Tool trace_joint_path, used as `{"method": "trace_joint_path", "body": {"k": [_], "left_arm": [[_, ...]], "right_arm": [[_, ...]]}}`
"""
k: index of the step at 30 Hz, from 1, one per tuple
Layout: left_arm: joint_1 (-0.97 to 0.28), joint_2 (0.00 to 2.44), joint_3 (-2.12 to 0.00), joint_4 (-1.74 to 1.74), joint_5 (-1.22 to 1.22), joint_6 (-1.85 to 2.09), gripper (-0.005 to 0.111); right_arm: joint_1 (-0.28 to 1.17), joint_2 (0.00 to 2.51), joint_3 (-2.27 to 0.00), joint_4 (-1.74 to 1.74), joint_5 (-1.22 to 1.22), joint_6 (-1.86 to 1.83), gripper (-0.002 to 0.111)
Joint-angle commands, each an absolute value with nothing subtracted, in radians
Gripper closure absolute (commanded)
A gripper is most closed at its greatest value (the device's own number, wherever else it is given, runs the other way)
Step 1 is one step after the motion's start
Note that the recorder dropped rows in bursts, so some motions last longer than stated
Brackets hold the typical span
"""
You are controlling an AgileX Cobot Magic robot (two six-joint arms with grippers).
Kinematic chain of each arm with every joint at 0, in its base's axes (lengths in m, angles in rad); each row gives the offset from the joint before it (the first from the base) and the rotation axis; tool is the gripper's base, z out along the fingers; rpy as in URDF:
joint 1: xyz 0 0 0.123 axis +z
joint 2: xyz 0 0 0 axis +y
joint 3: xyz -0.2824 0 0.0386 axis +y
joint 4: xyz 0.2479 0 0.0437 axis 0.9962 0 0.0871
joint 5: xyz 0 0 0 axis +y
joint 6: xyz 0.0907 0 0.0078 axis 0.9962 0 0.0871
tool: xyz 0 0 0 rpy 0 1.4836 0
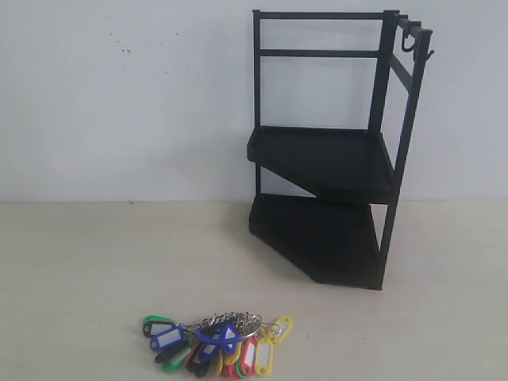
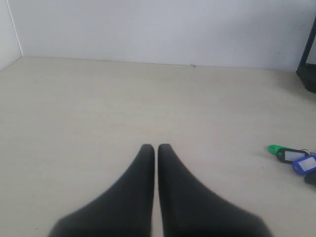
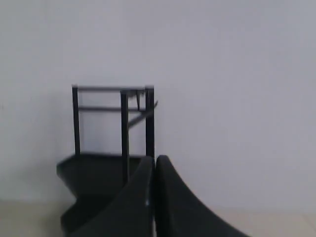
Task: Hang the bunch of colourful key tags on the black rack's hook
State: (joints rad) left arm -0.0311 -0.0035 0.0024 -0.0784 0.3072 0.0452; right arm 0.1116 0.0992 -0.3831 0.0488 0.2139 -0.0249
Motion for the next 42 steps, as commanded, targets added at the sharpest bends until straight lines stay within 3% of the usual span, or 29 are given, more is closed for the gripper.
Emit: {"method": "trace_joint_path", "body": {"k": [1,9,24,33,38,42], "left_arm": [[-0.028,0.0,0.0,-0.08,0.296,0.045,0.102],[-0.028,0.0,0.0,-0.08,0.296,0.045,0.102],[-0.028,0.0,0.0,-0.08,0.296,0.045,0.102],[-0.028,0.0,0.0,-0.08,0.296,0.045,0.102],[-0.028,0.0,0.0,-0.08,0.296,0.045,0.102],[-0.028,0.0,0.0,-0.08,0.296,0.045,0.102]], "right_arm": [[0.109,0.265,-0.567,0.039,0.627,-0.034,0.108],[0.109,0.323,-0.586,0.05,0.427,-0.018,0.108],[0.11,0.413,-0.586,0.101,0.398,0.008,0.108],[0.145,0.732,-0.603,0.713,0.389,-0.742,0.108],[0.28,0.965,-0.702,0.8,0.437,-0.988,0.108],[0.468,1.132,-0.826,0.78,0.446,-1.105,0.108]]}}
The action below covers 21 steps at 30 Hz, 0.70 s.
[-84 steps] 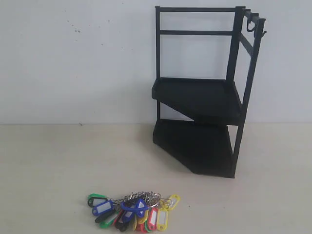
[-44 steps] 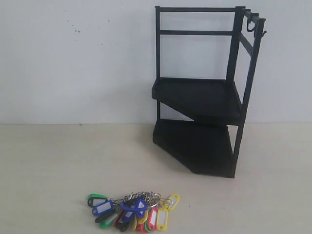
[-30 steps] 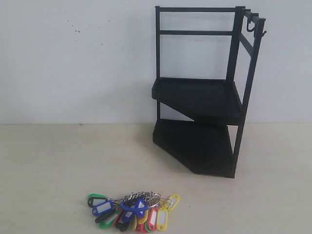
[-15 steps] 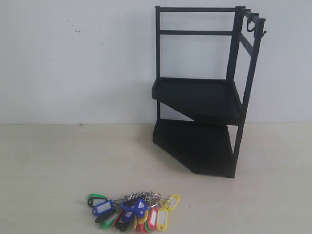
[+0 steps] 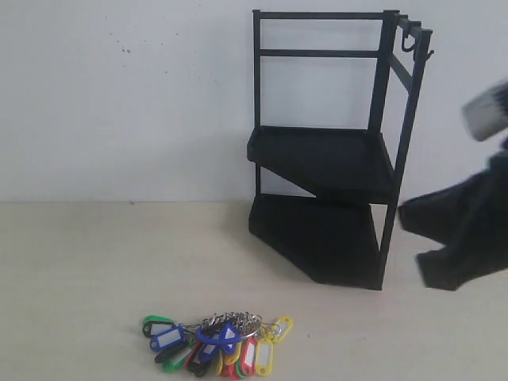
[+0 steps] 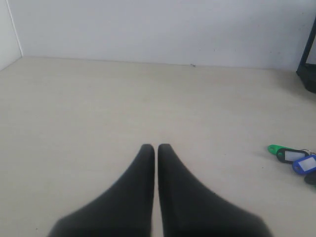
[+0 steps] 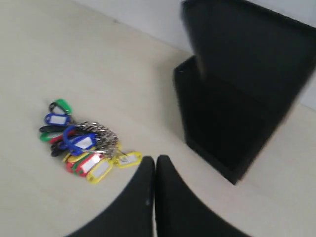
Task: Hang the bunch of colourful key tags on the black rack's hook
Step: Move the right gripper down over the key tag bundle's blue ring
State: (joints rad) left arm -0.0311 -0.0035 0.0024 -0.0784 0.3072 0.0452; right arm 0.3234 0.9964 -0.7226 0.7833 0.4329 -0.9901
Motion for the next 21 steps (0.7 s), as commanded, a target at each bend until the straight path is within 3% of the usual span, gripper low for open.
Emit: {"method": "trace_joint_path", "body": {"k": [1,9,12,16,21], "left_arm": [[-0.028,0.0,0.0,-0.08,0.296,0.045,0.102],[-0.028,0.0,0.0,-0.08,0.296,0.045,0.102],[-0.028,0.0,0.0,-0.08,0.296,0.045,0.102],[-0.028,0.0,0.0,-0.08,0.296,0.045,0.102],[-0.028,0.0,0.0,-0.08,0.296,0.045,0.102]], "right_arm": [[0.515,1.176,-0.861,0.754,0.446,-1.107,0.108],[0.703,1.495,-1.087,0.485,0.467,-0.886,0.106],[0.708,1.597,-1.165,0.411,0.56,-0.822,0.092],[0.71,1.722,-1.277,0.243,0.7,-0.684,0.062],[0.717,1.848,-1.425,0.126,0.855,-0.584,0.06]]}}
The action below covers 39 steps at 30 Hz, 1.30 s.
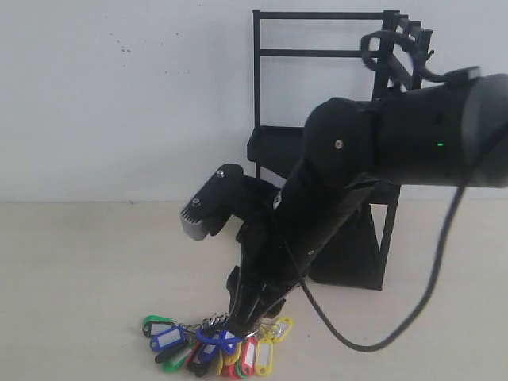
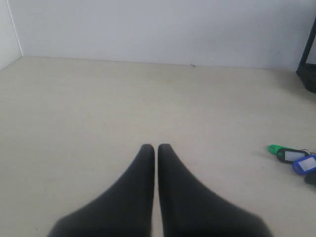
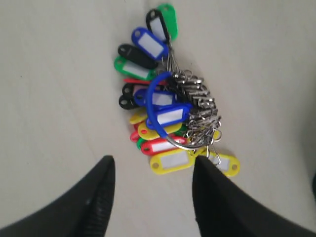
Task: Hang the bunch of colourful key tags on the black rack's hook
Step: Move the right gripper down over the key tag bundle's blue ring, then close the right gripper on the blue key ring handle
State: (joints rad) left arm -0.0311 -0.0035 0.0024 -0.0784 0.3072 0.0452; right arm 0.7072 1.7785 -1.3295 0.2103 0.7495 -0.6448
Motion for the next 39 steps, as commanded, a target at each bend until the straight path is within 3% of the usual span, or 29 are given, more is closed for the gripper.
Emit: {"method": "trace_joint_path", "body": {"k": [1,10,30,31,36,37,39], "left_arm": [[-0.028,0.0,0.0,-0.08,0.296,0.045,0.102],[-0.028,0.0,0.0,-0.08,0.296,0.045,0.102],[-0.028,0.0,0.0,-0.08,0.296,0.045,0.102],[-0.028,0.0,0.0,-0.08,0.296,0.045,0.102],[-0.028,0.0,0.0,-0.08,0.296,0.045,0.102],[-0.028,0.0,0.0,-0.08,0.296,0.045,0.102],[-0.028,0.0,0.0,-0.08,0.296,0.045,0.102]], "right_arm": [[0.725,1.869,-1.451,0.1,0.878,-0.584,0.06],[0.857,2.036,-1.618,-0.111,0.921,-0.43,0.06],[0.869,2.22,-1.718,-0.208,0.874,-0.387,0.06],[0.867,2.222,-1.718,-0.208,0.874,-0.375,0.063],[0.867,2.225,-1.718,-0.211,0.89,-0.369,0.105],[0.867,2.225,-1.718,-0.213,0.889,-0.369,0.109],[0.867,2.225,-1.718,-0.213,0.889,-0.369,0.106]]}}
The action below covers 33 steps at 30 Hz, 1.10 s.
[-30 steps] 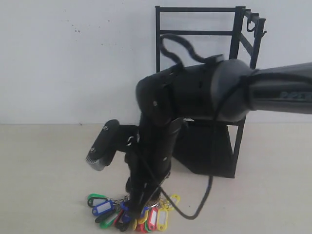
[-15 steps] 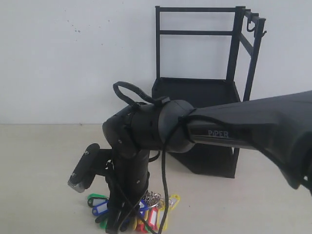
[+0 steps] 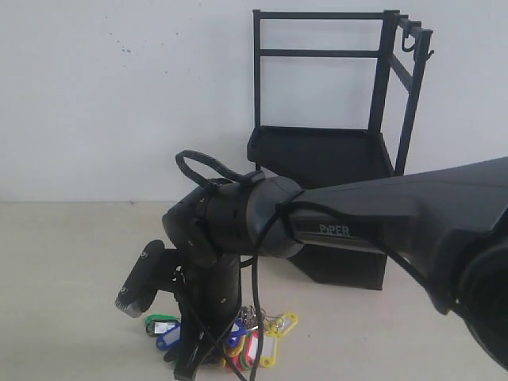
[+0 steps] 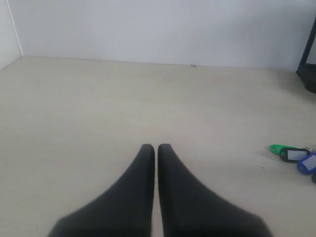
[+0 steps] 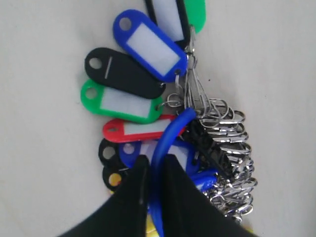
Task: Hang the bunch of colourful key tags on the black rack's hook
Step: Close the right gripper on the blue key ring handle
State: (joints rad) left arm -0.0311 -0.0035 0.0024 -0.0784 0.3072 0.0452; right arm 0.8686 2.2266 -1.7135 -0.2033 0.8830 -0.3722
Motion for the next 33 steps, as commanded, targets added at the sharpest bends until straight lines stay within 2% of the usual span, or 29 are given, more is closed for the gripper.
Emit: {"method": "trace_joint_path", "body": {"k": [1,3,4,5,6,24,26,28,31,33], "left_arm": [[-0.028,0.0,0.0,-0.08,0.296,0.045,0.102],[-0.028,0.0,0.0,-0.08,0.296,0.045,0.102],[-0.028,0.0,0.0,-0.08,0.296,0.045,0.102],[-0.028,0.0,0.0,-0.08,0.296,0.045,0.102],[-0.028,0.0,0.0,-0.08,0.296,0.045,0.102],[-0.028,0.0,0.0,-0.08,0.296,0.045,0.102],[-0.028,0.0,0.0,-0.08,0.296,0.045,0.102],[-0.028,0.0,0.0,-0.08,0.296,0.045,0.102],[-0.028,0.0,0.0,-0.08,0.296,0.045,0.102],[-0.028,0.0,0.0,-0.08,0.296,0.045,0.102]], "right_arm": [[0.867,2.225,-1.718,-0.213,0.887,-0.369,0.103],[0.867,2.225,-1.718,-0.213,0.887,-0.369,0.091],[0.867,2.225,-1.718,-0.213,0.883,-0.369,0.079],[0.867,2.225,-1.718,-0.213,0.881,-0.369,0.073],[0.867,2.225,-1.718,-0.213,0.879,-0.365,0.063],[0.867,2.253,-1.718,-0.218,0.849,-0.346,0.062],[0.867,2.256,-1.718,-0.218,0.85,-0.346,0.066],[0.867,2.256,-1.718,-0.218,0.854,-0.346,0.077],[0.867,2.254,-1.718,-0.233,0.872,-0.342,0.109],[0.867,2.244,-1.718,-0.252,0.877,-0.339,0.108]]}}
